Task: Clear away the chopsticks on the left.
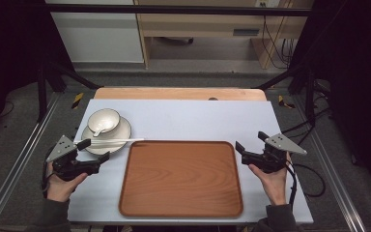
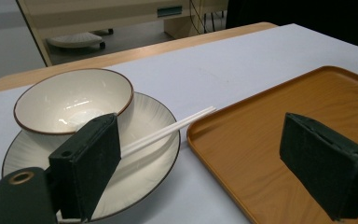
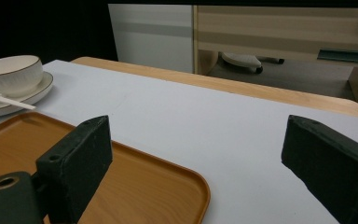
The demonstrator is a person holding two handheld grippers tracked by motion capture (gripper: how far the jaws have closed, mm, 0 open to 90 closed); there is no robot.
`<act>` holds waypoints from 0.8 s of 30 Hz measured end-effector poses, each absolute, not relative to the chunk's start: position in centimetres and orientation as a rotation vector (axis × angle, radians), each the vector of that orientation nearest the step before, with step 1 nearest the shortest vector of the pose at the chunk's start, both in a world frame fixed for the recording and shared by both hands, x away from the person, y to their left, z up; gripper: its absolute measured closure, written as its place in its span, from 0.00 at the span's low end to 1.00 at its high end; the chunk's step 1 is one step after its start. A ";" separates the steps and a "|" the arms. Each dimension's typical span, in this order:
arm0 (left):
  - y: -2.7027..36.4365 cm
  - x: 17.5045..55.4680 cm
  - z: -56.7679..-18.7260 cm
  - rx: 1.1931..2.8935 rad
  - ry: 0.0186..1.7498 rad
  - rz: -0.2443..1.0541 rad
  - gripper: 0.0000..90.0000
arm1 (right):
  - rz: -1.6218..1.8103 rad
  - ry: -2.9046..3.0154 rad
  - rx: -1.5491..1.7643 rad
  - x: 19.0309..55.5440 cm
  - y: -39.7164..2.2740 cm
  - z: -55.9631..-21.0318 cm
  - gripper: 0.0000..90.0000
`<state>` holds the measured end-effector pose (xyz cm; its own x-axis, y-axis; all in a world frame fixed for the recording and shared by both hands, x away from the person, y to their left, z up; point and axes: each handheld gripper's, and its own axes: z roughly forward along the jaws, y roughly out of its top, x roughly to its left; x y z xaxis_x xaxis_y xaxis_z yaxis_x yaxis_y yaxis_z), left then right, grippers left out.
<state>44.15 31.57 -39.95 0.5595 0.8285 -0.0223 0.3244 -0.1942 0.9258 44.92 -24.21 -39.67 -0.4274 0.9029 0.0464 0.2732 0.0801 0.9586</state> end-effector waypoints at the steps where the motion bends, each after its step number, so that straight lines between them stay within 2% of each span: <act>1: 31.5 44.3 -39.9 1.778 0.951 0.614 0.13 | 1.365 1.772 1.159 44.9 -24.2 -39.7 0.10; 12: 32.3 45.5 -40.8 1.894 0.910 0.561 0.15 | 1.347 1.805 1.140 44.9 -23.2 -39.6 0.10; 24: 33.8 46.8 -41.9 2.049 0.897 0.572 0.19 | 1.334 1.814 1.144 45.0 -23.0 -39.6 0.10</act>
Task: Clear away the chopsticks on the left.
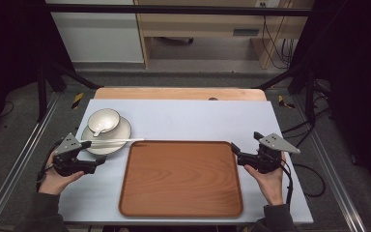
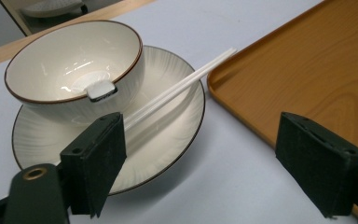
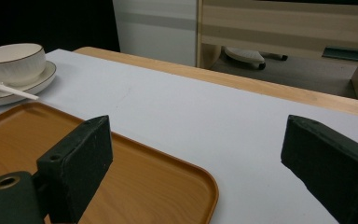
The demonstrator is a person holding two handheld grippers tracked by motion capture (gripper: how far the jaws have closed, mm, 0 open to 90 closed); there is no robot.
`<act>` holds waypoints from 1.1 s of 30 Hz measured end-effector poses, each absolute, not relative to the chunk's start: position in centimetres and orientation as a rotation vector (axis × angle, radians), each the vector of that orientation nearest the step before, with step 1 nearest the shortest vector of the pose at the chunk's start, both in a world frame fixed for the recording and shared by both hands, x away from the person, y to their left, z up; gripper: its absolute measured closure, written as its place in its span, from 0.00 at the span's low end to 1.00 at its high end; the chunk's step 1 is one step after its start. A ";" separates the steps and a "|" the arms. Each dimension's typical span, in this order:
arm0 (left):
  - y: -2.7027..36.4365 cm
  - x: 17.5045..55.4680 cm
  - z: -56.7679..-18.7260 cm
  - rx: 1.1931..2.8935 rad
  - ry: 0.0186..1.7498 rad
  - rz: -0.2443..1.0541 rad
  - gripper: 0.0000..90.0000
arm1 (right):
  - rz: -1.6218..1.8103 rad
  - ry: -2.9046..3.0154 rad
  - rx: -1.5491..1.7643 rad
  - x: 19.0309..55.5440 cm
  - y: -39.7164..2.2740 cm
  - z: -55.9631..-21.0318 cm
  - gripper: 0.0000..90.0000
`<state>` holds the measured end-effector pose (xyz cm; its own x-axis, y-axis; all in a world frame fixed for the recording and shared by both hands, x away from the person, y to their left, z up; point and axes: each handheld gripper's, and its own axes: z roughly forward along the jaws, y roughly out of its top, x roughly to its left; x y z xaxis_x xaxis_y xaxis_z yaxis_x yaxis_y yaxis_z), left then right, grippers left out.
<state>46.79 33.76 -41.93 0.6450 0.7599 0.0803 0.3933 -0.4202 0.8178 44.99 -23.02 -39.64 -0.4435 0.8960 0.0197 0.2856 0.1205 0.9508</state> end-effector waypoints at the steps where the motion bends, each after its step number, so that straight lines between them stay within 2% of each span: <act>1: 33.9 47.0 -42.1 2.061 0.899 0.574 0.21 | 1.336 1.811 1.150 45.0 -23.0 -39.6 0.10; 17: 34.2 50.6 -43.7 2.194 0.955 0.609 0.35 | 1.332 1.822 1.152 45.1 -22.9 -39.7 0.11; 23: 34.8 51.1 -43.7 2.143 0.964 0.638 0.43 | 1.331 1.829 1.151 45.2 -22.8 -39.7 0.11; 33: 34.5 52.1 -43.9 2.204 0.949 0.636 0.46 | 1.328 1.829 1.150 45.2 -22.8 -39.8 0.11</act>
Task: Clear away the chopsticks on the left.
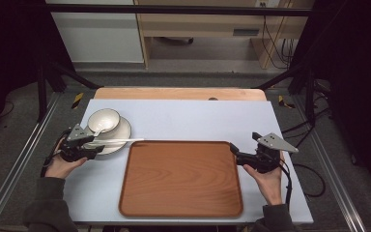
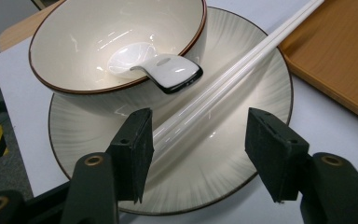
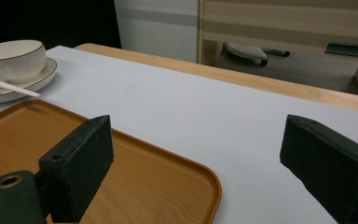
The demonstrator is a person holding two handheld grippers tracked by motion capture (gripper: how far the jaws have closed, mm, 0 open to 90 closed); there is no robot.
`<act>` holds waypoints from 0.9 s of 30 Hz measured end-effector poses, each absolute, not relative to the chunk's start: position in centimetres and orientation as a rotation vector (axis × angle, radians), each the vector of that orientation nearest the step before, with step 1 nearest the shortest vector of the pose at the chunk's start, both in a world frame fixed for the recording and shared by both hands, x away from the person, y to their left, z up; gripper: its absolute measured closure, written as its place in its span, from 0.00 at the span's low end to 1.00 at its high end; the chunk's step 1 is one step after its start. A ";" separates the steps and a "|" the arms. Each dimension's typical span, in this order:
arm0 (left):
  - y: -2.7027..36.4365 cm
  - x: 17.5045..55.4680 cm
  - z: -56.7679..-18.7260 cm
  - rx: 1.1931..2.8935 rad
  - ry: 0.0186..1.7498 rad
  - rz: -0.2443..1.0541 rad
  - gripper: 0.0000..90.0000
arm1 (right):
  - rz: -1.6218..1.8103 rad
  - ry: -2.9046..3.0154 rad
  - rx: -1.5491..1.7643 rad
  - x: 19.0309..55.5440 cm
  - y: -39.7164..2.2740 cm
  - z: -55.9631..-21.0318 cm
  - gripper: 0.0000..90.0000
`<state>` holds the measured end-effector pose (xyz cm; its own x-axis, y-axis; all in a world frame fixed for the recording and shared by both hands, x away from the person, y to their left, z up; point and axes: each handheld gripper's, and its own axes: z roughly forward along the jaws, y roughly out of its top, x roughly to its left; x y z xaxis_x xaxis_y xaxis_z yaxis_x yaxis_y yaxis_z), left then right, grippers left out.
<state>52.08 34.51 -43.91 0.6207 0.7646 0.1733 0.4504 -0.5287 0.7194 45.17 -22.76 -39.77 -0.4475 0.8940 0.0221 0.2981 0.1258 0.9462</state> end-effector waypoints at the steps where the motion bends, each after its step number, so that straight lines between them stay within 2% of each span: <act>1: 34.5 52.2 -44.0 2.213 0.952 0.631 0.47 | 1.330 1.829 1.150 45.2 -22.7 -39.8 0.11; 5: 34.5 52.4 -44.2 2.211 0.952 0.645 0.48 | 1.330 1.827 1.156 45.2 -22.8 -39.8 0.11; 15: 34.3 52.7 -44.7 2.226 0.955 0.652 0.62 | 1.325 1.833 1.153 45.3 -22.7 -39.9 0.11; 27: 34.3 52.6 -44.9 2.213 0.965 0.598 0.75 | 1.336 1.843 1.148 45.2 -22.7 -40.0 0.10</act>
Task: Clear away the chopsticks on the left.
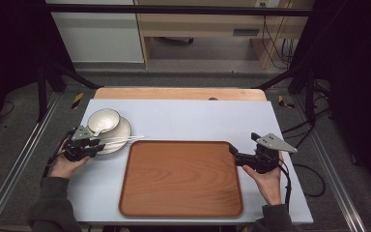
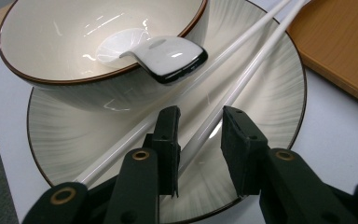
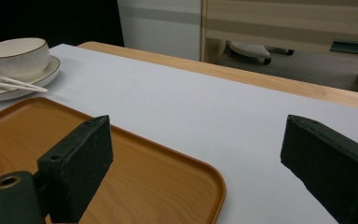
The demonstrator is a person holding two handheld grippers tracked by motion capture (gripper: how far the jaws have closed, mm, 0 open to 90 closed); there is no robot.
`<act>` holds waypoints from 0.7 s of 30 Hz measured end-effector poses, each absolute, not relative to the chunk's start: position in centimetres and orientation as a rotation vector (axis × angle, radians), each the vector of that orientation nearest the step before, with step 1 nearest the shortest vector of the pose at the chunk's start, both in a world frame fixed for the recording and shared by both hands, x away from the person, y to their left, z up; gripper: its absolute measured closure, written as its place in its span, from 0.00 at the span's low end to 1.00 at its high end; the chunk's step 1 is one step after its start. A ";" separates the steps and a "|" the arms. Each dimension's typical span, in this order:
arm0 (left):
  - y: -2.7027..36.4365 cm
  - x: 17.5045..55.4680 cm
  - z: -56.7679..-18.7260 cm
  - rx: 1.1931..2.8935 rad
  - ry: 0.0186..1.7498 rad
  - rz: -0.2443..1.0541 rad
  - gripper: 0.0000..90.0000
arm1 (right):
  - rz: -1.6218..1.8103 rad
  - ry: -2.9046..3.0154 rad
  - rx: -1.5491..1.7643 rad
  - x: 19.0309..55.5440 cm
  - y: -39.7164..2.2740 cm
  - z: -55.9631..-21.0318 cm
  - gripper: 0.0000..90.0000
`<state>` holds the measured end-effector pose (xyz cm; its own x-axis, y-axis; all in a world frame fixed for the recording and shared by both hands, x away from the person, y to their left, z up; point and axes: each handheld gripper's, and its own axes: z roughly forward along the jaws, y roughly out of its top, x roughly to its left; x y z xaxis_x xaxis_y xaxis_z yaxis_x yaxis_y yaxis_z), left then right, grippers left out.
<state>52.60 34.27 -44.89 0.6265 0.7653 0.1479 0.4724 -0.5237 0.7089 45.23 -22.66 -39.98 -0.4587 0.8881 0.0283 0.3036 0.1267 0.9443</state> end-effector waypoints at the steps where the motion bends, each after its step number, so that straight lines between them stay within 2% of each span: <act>1: 34.2 52.6 -44.9 2.213 0.965 0.599 0.75 | 1.336 1.843 1.148 45.2 -22.7 -40.0 0.10; 21: 33.8 52.1 -44.9 2.228 0.964 0.534 0.84 | 1.329 1.847 1.147 45.2 -22.6 -40.0 0.10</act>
